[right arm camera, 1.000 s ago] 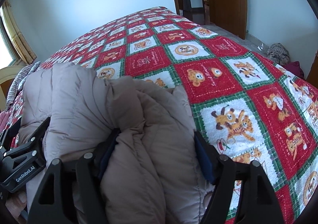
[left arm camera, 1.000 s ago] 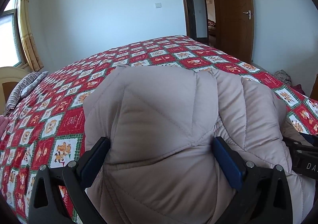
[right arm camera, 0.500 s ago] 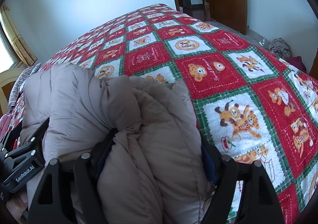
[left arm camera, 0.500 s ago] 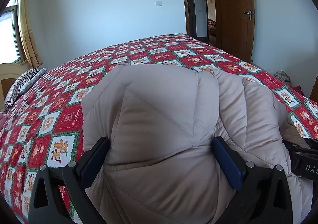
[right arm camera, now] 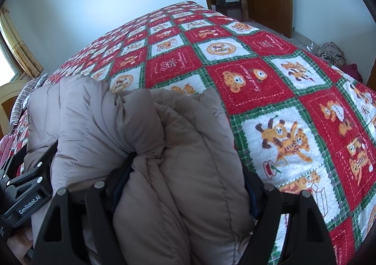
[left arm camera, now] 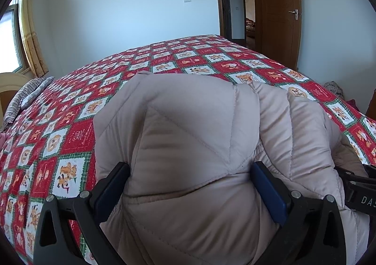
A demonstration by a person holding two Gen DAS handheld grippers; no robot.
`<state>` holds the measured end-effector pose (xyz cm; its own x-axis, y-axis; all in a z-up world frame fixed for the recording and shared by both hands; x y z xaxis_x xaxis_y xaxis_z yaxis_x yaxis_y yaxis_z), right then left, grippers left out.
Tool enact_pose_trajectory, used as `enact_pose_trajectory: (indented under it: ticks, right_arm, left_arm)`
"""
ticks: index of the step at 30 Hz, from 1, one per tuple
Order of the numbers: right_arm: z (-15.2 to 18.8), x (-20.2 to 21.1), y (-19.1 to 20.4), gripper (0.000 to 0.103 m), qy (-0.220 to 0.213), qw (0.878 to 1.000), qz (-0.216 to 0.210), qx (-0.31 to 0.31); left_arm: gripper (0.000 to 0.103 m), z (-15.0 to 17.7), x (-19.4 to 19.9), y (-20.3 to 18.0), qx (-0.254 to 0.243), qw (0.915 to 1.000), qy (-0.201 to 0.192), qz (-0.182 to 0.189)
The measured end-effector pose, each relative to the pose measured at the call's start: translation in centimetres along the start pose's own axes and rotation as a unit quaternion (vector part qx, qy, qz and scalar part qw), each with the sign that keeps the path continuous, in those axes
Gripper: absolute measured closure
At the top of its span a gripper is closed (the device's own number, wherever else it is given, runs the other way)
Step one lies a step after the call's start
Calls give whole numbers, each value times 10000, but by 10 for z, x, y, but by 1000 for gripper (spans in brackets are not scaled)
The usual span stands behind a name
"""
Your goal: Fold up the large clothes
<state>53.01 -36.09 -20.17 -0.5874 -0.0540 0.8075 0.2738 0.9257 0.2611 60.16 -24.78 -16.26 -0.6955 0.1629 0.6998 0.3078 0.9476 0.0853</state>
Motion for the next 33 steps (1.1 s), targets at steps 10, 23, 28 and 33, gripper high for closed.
enact_pose_trajectory:
  ticks: [10, 23, 28, 33]
  right_arm:
    - [-1, -4, -2, 21, 50, 10000, -29, -34]
    - [-1, -6, -3, 20, 72, 9999, -77, -77]
    - [-1, -7, -5, 19, 91, 9998, -126, -82]
    - [-1, -5, -7, 18, 98, 9996, -240, -61]
  left_arm:
    - [1, 0, -2, 0, 0, 10000, 44, -34]
    - [1, 1, -3, 0, -12, 10000, 44, -60]
    - [1, -1, 1, 2, -18, 10000, 55, -72]
    - [1, 6, 28, 19, -31, 10000, 72, -38]
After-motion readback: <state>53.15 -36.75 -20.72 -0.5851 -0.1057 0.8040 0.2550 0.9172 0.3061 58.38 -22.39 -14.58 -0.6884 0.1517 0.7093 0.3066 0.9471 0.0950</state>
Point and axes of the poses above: each gripper's, at about its wrist camera, not at the fingertips, and x roughly against the way its jaws point, y to its left, z to its underside, the point moved 1 cm from there along -x, roughly the way its jaws point, and after that the axes turned 4 degrees about y, right-handed, at the moved point
